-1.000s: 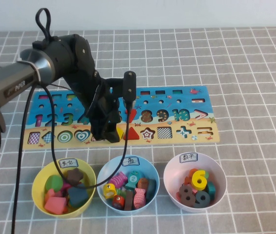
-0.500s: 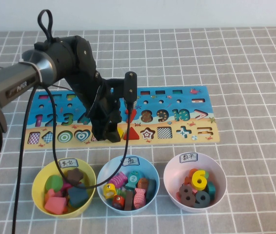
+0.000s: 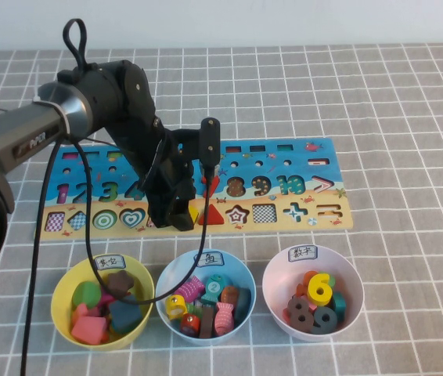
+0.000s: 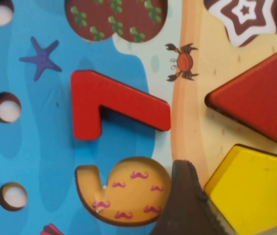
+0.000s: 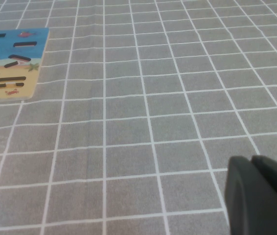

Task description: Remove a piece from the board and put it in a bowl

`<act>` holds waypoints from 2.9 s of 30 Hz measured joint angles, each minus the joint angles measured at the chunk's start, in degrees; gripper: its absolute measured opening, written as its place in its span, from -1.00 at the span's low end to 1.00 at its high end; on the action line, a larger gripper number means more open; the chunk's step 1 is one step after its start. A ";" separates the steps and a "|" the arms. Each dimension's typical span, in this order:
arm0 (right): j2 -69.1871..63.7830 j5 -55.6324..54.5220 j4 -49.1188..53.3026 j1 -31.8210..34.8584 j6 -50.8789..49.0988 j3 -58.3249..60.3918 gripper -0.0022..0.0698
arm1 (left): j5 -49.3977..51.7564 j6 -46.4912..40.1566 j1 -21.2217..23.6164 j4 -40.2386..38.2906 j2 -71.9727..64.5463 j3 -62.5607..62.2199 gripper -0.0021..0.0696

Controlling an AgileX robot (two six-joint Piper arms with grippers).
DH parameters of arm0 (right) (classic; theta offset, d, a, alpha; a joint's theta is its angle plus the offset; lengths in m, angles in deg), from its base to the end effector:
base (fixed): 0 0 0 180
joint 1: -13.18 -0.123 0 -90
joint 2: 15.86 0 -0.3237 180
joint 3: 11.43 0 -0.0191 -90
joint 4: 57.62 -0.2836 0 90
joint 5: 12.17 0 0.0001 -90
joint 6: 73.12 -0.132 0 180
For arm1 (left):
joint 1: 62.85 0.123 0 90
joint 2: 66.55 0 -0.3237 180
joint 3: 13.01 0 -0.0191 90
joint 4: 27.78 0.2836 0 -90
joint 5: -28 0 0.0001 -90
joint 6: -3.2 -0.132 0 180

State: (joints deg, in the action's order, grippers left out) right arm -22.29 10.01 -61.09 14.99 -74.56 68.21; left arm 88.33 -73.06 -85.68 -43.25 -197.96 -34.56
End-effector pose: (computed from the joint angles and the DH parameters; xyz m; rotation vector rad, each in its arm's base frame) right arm 0.0853 0.0003 0.1564 0.0909 1.8868 0.0555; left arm 0.4592 -0.2265 0.1612 2.0757 1.9852 -0.2064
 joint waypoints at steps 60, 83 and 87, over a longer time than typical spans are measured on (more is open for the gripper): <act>0.00 0.00 0.00 0.00 0.00 0.00 -0.99 | 9.79 55.44 -0.11 8.48 13.65 0.00 -0.15; 0.09 0.09 0.00 0.00 0.00 0.00 -0.99 | -6.17 73.10 -0.21 11.03 49.91 45.62 -0.15; 0.09 0.09 0.00 0.00 0.00 0.00 -0.99 | -10.60 74.24 -0.21 10.93 54.11 53.97 -0.15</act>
State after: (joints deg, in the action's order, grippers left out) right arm -22.20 10.09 -61.09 14.99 -74.56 68.21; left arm 77.74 1.18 -85.88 -32.32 -143.85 19.41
